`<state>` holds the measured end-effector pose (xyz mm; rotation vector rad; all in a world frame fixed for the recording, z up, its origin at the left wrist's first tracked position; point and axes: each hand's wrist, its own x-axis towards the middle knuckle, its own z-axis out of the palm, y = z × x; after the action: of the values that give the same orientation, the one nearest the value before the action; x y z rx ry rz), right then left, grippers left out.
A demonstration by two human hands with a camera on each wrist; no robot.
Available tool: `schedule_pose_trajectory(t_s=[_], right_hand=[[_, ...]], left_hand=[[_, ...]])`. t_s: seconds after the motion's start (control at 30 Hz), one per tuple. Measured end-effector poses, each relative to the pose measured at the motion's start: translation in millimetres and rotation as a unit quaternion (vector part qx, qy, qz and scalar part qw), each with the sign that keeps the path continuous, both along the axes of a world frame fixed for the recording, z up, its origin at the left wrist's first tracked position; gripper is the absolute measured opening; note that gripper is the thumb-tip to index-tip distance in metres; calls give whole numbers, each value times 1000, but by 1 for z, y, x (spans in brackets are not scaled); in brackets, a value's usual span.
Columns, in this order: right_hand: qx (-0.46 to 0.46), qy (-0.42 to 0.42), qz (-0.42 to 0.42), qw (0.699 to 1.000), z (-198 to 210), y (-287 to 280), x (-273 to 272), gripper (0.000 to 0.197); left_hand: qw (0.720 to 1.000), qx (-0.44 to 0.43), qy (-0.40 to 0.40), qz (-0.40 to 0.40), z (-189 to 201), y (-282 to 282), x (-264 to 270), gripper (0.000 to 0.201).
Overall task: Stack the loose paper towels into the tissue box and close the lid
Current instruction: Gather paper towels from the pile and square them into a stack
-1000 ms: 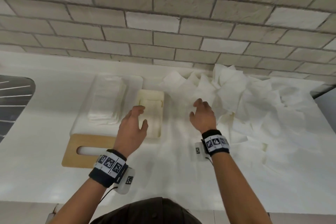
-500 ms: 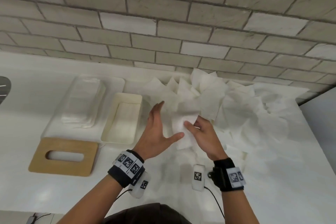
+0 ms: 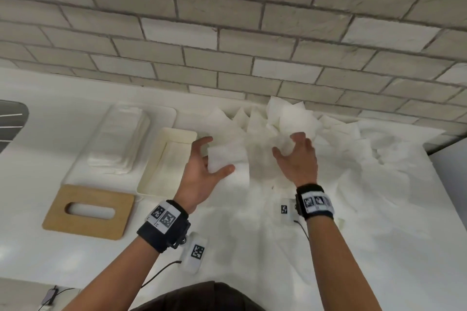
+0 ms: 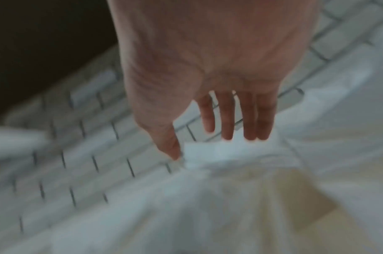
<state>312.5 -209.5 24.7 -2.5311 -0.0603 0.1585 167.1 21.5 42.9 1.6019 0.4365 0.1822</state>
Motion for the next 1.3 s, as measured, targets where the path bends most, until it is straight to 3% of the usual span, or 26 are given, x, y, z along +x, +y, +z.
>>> schedule_pose_trajectory(t_s=[0.07, 0.1, 0.2, 0.27, 0.33, 0.43, 0.47, 0.53, 0.6, 0.7, 0.77, 0.8, 0.83, 0.93, 1.0, 1.03, 1.1, 1.23, 1.3], right_hand=[[-144, 12, 31, 989, -18, 4, 18, 80], [-175, 31, 43, 983, -20, 6, 23, 74], [-105, 27, -12, 994, -9, 1, 30, 30], [-32, -45, -56, 997, 9, 1, 21, 18], [13, -133, -38, 990, 30, 7, 0, 6], [120, -233, 70, 963, 52, 23, -49, 10], [134, -266, 113, 948, 53, 28, -67, 10], [110, -305, 210, 922, 46, 40, -101, 11], [56, -336, 290, 895, 31, 51, -131, 16], [30, -332, 365, 869, 6, 65, -159, 37], [35, -314, 382, 868, -1, 69, -169, 27], [39, -300, 371, 878, -1, 68, -173, 24], [59, -279, 343, 895, -1, 67, -177, 36], [203, -224, 124, 945, 13, 71, -184, 40], [290, -141, -41, 946, 25, 86, -179, 43], [348, -72, -84, 931, 30, 97, -174, 45], [441, 32, -116, 890, 33, 117, -164, 45], [454, -24, -108, 884, 35, 129, -164, 47], [465, -47, -96, 879, 45, 129, -173, 47]], left_hand=[[1000, 12, -16, 2, 3, 3, -4, 91], [1000, 19, -23, 0, 7, 4, -6, 91], [998, 59, -30, -17, 15, 12, -12, 69], [992, 116, -12, -58, 12, 20, -13, 33], [985, 144, 14, -95, 7, 23, -16, 11], [982, 144, 52, -110, 8, 19, -16, 9], [983, 124, 76, -112, 10, 17, -16, 19], [984, 5, 129, -119, 20, 15, -13, 58], [969, -145, 148, -133, 30, 15, -10, 73], [978, -142, 100, -115, 31, 20, -8, 47], [990, -103, 70, -72, 22, 27, -9, 33], [991, -101, 61, -60, 20, 31, -10, 29], [991, -108, 54, -55, 20, 35, -13, 26], [988, -140, 26, -52, 22, 51, -23, 21], [986, -151, 21, -71, 26, 57, -29, 26], [985, -152, 20, -85, 27, 59, -32, 30], [984, -141, 24, -105, 30, 63, -39, 36], [982, -150, 13, -115, 34, 80, -52, 29], [979, -171, 10, -108, 30, 95, -56, 41]])
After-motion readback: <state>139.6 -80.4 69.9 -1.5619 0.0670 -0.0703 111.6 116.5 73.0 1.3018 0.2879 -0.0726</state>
